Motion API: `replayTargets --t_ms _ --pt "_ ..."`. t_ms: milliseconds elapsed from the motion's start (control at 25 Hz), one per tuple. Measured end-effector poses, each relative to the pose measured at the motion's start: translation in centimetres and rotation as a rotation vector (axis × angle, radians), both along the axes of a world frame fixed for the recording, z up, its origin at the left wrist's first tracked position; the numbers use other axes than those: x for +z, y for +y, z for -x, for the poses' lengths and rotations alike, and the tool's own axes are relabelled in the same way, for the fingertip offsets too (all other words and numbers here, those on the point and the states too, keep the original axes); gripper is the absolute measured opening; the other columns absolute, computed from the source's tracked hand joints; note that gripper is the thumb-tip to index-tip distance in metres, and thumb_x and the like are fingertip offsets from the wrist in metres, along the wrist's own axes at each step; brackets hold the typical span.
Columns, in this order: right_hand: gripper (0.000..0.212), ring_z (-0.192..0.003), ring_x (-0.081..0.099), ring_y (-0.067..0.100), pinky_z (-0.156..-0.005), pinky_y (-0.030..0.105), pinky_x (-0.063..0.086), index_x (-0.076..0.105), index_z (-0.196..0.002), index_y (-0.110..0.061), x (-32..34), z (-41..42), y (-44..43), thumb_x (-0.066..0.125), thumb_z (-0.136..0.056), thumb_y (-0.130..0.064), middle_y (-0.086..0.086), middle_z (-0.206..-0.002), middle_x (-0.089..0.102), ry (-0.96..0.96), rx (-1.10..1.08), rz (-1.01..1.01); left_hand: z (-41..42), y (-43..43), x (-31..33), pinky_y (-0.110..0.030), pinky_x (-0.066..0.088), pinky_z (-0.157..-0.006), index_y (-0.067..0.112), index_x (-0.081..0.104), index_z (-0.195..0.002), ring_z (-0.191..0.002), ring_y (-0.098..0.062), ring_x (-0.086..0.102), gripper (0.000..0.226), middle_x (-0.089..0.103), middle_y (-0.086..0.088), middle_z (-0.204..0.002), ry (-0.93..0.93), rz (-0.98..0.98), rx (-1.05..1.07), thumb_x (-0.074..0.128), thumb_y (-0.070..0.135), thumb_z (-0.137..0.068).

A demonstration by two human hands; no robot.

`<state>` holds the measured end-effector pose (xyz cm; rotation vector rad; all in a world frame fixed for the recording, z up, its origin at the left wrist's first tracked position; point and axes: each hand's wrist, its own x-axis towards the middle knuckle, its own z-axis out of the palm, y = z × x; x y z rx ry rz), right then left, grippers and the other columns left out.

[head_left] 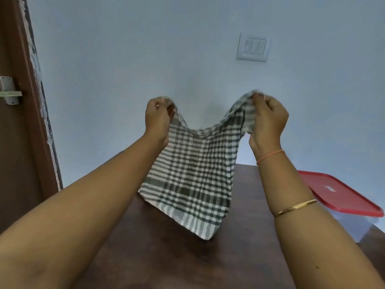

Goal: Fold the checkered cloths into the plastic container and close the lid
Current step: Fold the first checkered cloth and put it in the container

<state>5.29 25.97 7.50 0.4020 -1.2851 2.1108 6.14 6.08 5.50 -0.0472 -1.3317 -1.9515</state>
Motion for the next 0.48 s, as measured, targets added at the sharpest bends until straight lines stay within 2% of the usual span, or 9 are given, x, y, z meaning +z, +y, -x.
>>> replayTargets --t_ms 80,120,160,240,320,360,400,480 --pt "0.021 -0.057 0.059 0.006 -0.057 0.019 0.05 0.065 -0.067 -0.013 1.3 -1.9 -0.4 0.061 -0.086 -0.004 -0.006 -0.06 0.063 0.132 0.105 -0.013 -1.0 1.4 2.0 -0.019 0.049 -0.065 0.014 0.046 -0.079 -0.08 -0.007 0.06 0.026 0.062 0.0 -0.089 0.115 -0.096 -0.073 0.034 0.015 -0.102" --pt "0.021 -0.056 0.06 0.005 -0.056 0.018 0.051 0.065 -0.069 -0.012 1.4 -2.6 -0.5 0.06 -0.086 -0.002 -0.007 -0.059 0.065 0.145 0.179 -0.096 -1.2 1.8 2.4 -0.019 0.049 -0.066 0.015 0.046 -0.078 -0.081 -0.007 0.061 0.026 0.063 0.002 -0.086 0.125 -0.112 -0.1 0.034 0.013 -0.102" --pt "0.021 -0.054 0.061 0.005 -0.056 0.017 0.051 0.065 -0.07 -0.012 1.1 -3.0 -0.4 0.058 -0.086 0.001 -0.007 -0.058 0.067 0.116 0.28 -0.233 -1.4 2.2 2.6 -0.022 0.048 -0.068 0.016 0.048 -0.079 -0.08 -0.008 0.062 0.026 0.064 0.003 -0.084 0.097 -0.101 -0.121 0.035 0.012 -0.101" --pt "0.02 -0.058 0.065 0.004 -0.061 0.015 0.054 0.066 -0.078 -0.008 -0.1 -3.2 0.1 0.054 -0.086 0.006 -0.005 -0.064 0.071 -0.029 0.591 -0.673 -1.8 2.3 1.8 -0.026 0.047 -0.069 0.02 0.054 -0.082 -0.072 -0.011 0.059 0.024 0.064 0.003 -0.078 -0.026 -0.023 -0.175 0.039 0.013 -0.099" --pt "0.023 -0.075 0.069 0.004 -0.073 0.014 0.056 0.066 -0.096 -0.004 -1.6 -3.0 0.6 0.053 -0.085 0.011 0.002 -0.086 0.073 -0.203 0.887 -1.1 -2.1 2.2 0.1 -0.023 0.045 -0.064 0.019 0.057 -0.084 -0.067 -0.011 0.053 0.025 0.057 0.001 -0.074 -0.142 0.102 -0.259 0.039 0.013 -0.099" --pt "0.027 -0.083 0.068 0.005 -0.077 0.014 0.055 0.065 -0.103 -0.004 -2.3 -2.8 0.7 0.054 -0.084 0.011 0.004 -0.095 0.07 -0.256 0.954 -1.216 -2.3 2.1 -0.6 -0.023 0.044 -0.062 0.018 0.058 -0.085 -0.066 -0.011 0.051 0.026 0.054 0.0 -0.074 -0.196 0.154 -0.292 0.037 0.013 -0.1" --pt "0.032 -0.088 0.068 0.005 -0.078 0.014 0.054 0.064 -0.109 -0.004 -2.9 -2.4 0.8 0.054 -0.084 0.012 0.004 -0.101 0.068 -0.287 0.991 -1.242 -2.6 1.9 -1.3 -0.024 0.043 -0.061 0.016 0.059 -0.087 -0.065 -0.012 0.05 0.027 0.052 -0.001 -0.073 -0.238 0.176 -0.322 0.036 0.012 -0.1" --pt "0.041 -0.094 0.067 0.008 -0.08 0.017 0.054 0.058 -0.12 -0.004 -3.4 -1.8 1.3 0.059 -0.081 0.01 0.006 -0.107 0.067 -0.302 1.058 -1.13 -2.7 1.4 -2.3 -0.025 0.044 -0.06 0.014 0.061 -0.089 -0.065 -0.014 0.049 0.027 0.05 -0.003 -0.073 -0.287 0.152 -0.351 0.036 0.011 -0.1"
